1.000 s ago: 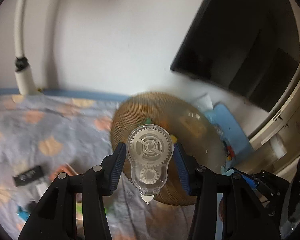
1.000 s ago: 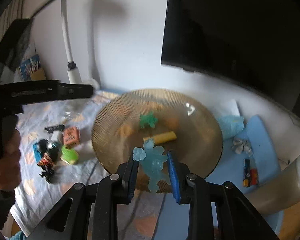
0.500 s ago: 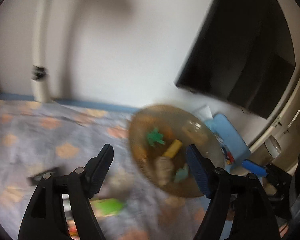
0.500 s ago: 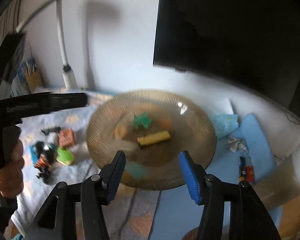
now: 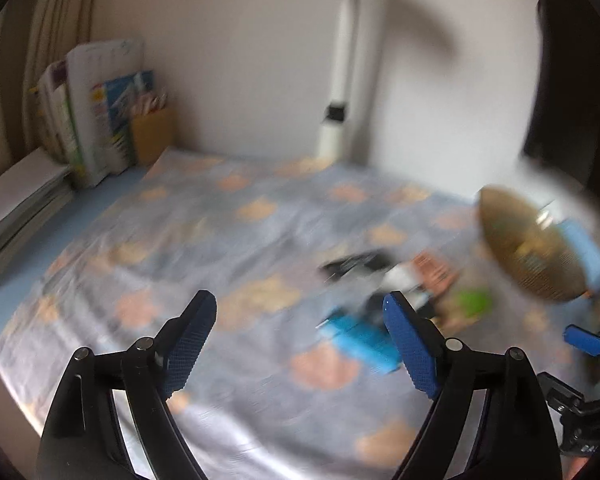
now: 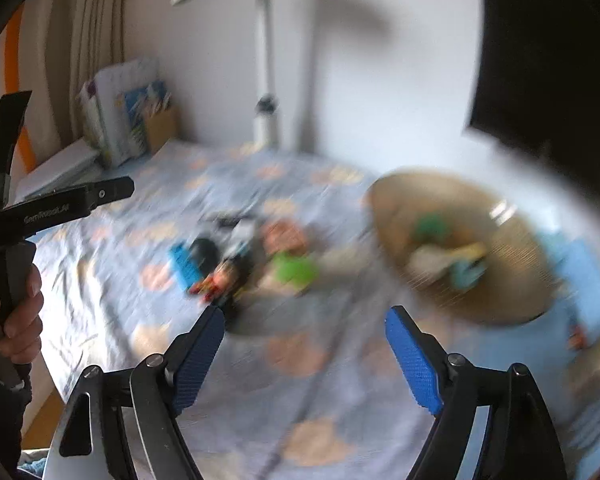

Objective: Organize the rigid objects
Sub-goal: 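Carry both items into the amber bowl and open both grippers, then move both grippers back to the pile toward the blue lighter and black figure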

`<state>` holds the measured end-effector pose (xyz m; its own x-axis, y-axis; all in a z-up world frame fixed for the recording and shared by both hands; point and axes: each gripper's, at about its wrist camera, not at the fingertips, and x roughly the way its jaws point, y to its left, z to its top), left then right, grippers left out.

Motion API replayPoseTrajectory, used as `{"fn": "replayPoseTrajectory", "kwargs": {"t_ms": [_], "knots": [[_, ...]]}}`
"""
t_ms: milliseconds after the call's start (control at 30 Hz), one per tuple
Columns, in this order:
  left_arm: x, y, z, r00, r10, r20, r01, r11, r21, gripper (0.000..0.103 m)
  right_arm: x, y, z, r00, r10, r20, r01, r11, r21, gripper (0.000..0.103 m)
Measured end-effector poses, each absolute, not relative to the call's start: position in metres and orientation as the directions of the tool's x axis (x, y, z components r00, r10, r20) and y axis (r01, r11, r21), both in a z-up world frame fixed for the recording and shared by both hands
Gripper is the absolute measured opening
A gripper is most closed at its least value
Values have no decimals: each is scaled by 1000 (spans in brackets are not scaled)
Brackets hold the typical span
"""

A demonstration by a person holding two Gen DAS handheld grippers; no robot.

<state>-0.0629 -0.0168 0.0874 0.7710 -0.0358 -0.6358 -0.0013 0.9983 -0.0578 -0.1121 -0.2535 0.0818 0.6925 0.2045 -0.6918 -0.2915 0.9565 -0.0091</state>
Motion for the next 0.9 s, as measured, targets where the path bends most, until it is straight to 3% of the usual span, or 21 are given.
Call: {"fn": "replayPoseTrajectory", "kwargs": {"t_ms": [167, 433, 733, 900], "knots": [[-56, -8, 58, 745, 15, -667, -34, 999, -16, 85, -110, -231, 37, 655, 214, -724, -312, 950, -1, 81], [-53, -5, 44, 720, 20, -694, -42, 999, -15, 85, -107, -236, 25, 639, 224, -736, -303, 953, 28, 81], [-53, -4, 42, 708, -12, -706, -18, 999, -35, 85, -108, -233, 24, 636, 216, -741, -303, 953, 18, 83], [-49, -21, 40, 659, -96, -746, 96, 994, -43, 85, -107, -233, 24, 626, 226, -747, -312, 950, 25, 83]]}}
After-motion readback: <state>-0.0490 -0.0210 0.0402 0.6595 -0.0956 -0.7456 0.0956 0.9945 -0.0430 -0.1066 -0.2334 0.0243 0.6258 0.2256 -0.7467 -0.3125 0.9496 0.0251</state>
